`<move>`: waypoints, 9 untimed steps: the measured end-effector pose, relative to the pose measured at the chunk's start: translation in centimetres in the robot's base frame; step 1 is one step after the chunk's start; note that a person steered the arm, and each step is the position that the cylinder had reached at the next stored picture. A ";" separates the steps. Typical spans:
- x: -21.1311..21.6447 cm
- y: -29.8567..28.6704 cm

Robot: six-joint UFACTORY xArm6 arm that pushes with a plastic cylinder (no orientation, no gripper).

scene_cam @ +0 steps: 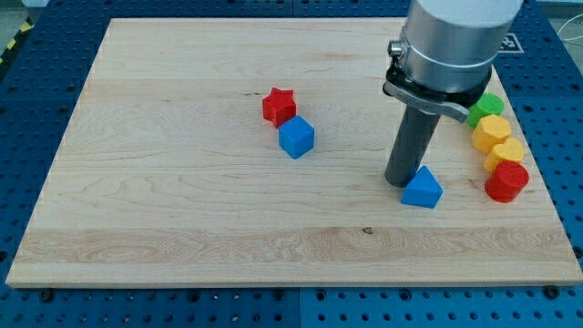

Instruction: Push the blue triangle to the red circle

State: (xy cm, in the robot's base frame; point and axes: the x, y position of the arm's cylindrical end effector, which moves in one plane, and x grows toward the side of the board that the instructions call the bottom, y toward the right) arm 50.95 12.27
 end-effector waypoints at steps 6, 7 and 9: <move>2.7 5.9; 2.7 7.1; 2.8 7.7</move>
